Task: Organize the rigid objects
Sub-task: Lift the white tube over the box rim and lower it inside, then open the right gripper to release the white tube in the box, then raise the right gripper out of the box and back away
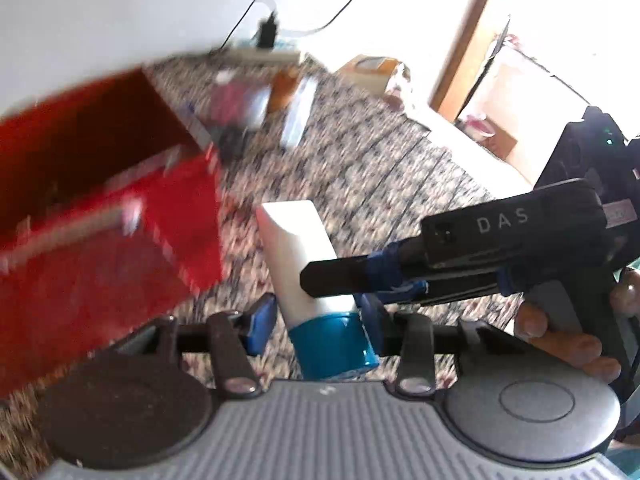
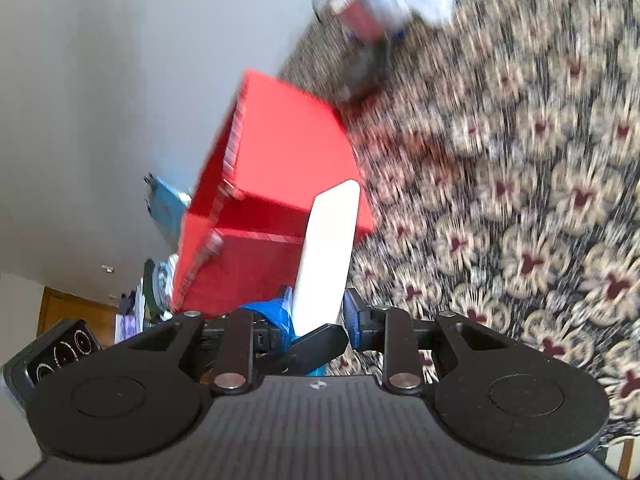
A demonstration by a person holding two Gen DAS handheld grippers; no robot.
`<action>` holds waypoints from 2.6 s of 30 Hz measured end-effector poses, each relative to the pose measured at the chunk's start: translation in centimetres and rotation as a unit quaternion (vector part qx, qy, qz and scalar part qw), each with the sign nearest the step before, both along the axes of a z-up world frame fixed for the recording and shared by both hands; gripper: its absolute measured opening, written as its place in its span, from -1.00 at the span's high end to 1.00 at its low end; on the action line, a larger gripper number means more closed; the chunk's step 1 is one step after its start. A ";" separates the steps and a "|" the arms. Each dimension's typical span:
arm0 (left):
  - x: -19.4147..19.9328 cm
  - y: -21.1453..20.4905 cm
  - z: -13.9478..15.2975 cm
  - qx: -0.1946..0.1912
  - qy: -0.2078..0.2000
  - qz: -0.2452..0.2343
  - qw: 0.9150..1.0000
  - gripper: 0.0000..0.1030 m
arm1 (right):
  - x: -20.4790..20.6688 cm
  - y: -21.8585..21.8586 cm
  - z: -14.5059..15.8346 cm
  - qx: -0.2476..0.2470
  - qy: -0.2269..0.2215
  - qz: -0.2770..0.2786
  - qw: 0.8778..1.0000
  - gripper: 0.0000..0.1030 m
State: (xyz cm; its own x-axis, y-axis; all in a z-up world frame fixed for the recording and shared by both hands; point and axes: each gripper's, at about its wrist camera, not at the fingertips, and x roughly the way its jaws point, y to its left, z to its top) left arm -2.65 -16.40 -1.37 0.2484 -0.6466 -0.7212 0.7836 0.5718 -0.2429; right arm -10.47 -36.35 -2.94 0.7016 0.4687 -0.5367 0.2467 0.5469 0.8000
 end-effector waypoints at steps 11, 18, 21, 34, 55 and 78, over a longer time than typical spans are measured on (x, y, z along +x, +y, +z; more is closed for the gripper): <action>4.6 1.7 8.3 -0.065 -0.078 0.028 0.994 0.21 | 8.0 2.1 8.7 -0.077 -0.094 0.046 0.992 0.83; 10.1 4.2 7.7 -0.043 -0.068 0.078 0.994 0.21 | 16.3 5.4 8.9 -0.122 -0.070 0.136 0.981 0.83; 12.0 5.1 5.8 -0.027 -0.043 0.098 0.994 0.21 | 18.9 6.5 7.7 -0.132 -0.041 0.174 0.975 0.83; 16.8 6.1 -1.4 0.027 0.080 0.151 0.985 0.29 | 24.9 12.3 2.2 -0.223 0.067 0.290 0.928 0.85; 16.4 5.6 -0.9 0.100 0.036 0.218 0.970 0.37 | 23.3 11.9 2.3 -0.247 -0.017 0.210 0.946 0.77; 11.4 5.5 3.5 0.165 -0.064 0.287 0.942 -0.06 | 16.5 11.3 5.6 -0.223 -0.071 0.153 0.960 0.76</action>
